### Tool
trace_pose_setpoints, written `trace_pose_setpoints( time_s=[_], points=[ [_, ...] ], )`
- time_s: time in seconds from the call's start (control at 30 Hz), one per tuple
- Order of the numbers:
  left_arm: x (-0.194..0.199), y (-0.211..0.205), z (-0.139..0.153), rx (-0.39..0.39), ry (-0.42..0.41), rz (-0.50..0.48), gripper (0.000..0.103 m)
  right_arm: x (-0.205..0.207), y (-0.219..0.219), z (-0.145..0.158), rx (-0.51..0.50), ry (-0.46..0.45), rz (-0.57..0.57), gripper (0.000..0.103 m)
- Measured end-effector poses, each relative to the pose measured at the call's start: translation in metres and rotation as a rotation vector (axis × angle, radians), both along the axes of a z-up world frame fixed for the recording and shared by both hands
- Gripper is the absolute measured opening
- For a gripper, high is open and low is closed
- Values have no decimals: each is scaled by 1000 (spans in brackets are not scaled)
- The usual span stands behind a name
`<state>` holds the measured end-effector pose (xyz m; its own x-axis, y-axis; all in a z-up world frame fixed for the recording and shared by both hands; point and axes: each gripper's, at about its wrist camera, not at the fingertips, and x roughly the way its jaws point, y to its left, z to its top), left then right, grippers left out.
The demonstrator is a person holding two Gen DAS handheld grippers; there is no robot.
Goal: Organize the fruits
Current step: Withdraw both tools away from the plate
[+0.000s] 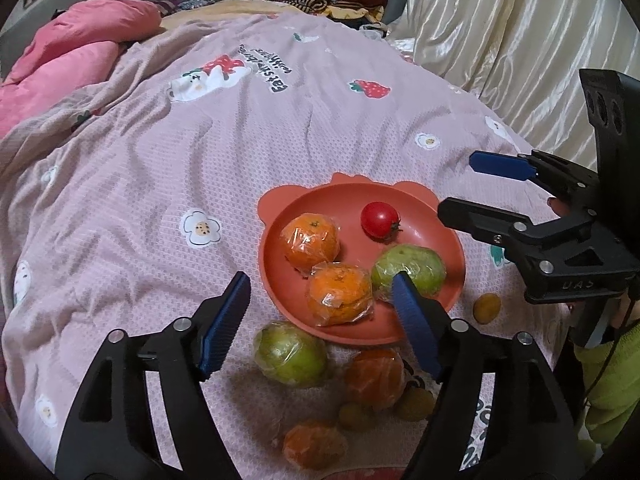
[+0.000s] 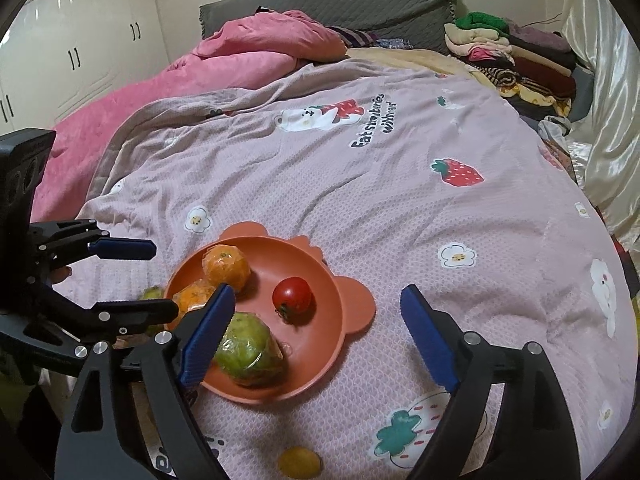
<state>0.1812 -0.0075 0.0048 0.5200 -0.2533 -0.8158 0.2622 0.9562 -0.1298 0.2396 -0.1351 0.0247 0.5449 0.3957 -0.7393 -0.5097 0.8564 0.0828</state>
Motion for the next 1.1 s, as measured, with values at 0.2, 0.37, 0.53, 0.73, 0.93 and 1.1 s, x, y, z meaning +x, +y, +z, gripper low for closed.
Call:
trace_pose_setpoints(
  time_s=[0.2, 0.37, 0.53, 0.73, 0.93, 1.1],
  points=[
    [-5, 7, 12, 12, -34, 30, 76, -6, -2, 7, 0, -22, -12, 93],
    [-10, 14, 22, 9, -60, 51, 81, -14, -2, 14, 4, -45, -16, 94],
    [-14, 18, 32, 10, -86, 70, 86, -21, -3, 21, 8, -61, -18, 95],
    [-20, 21, 41, 5, -109, 84, 91, -30, -3, 26, 9, -74, -17, 96],
    [-29, 26, 49, 0, -127, 99, 93, -40, -2, 30, 13, -84, -16, 97],
    [-39, 33, 53, -1, -141, 121, 93, -50, -2, 35, 22, -96, -8, 98]
  ],
)
